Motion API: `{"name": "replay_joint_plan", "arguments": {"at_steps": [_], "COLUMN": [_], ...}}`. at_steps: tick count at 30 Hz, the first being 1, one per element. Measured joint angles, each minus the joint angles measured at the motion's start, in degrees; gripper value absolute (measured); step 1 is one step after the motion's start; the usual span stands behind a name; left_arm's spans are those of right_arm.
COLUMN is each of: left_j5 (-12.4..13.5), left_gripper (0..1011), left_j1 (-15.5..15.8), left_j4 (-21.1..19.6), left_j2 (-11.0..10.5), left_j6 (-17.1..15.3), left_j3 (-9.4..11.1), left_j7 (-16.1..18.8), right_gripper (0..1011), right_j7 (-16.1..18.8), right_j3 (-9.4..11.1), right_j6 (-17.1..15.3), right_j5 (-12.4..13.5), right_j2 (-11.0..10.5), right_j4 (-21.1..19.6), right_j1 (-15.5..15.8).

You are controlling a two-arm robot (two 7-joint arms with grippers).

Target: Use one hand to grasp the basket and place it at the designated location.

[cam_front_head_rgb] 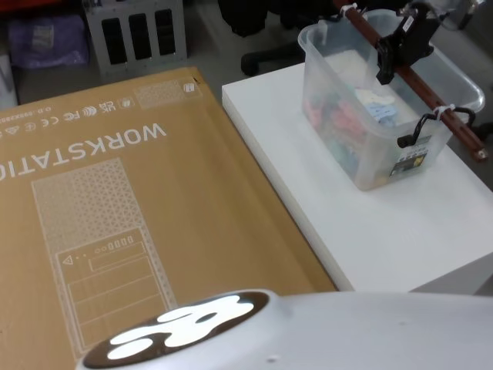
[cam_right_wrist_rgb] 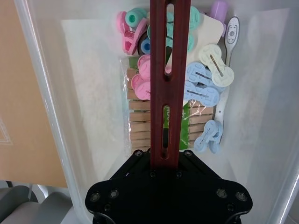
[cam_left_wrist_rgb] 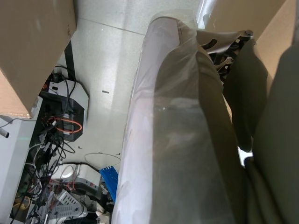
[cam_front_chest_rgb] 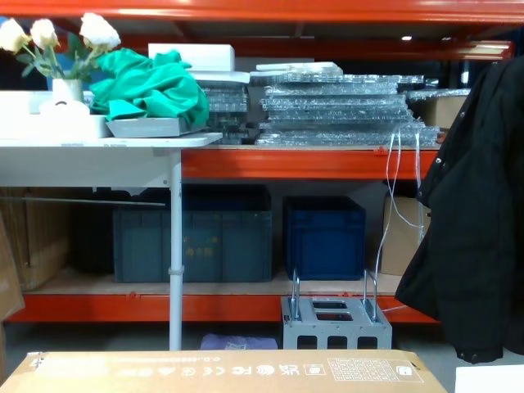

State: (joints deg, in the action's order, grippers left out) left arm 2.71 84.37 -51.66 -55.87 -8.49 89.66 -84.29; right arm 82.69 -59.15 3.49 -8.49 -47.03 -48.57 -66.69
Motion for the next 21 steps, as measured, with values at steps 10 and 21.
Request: {"name": "replay_joint_plan", "arguments": {"at_steps": [10, 21], "left_j5": [0.0, 0.0], "left_gripper": [0, 0], "left_j1": [0.0, 0.0], "left_j4": [0.0, 0.0], "left_j2": [0.0, 0.0], "left_j6": [0.0, 0.0], "left_j3": [0.0, 0.0], "left_j7": [0.0, 0.0], "right_gripper": [124, 466], "right_j7": [-1.0, -1.1], "right_j3": [0.9, 3.4], "right_j6": [0.5, 0.9], "right_j5": [0.0, 1.9], "right_j2": [-1.6, -5.0], "right_j4": [-2.8, -8.5], "right_j1": [0.0, -0.6]}}
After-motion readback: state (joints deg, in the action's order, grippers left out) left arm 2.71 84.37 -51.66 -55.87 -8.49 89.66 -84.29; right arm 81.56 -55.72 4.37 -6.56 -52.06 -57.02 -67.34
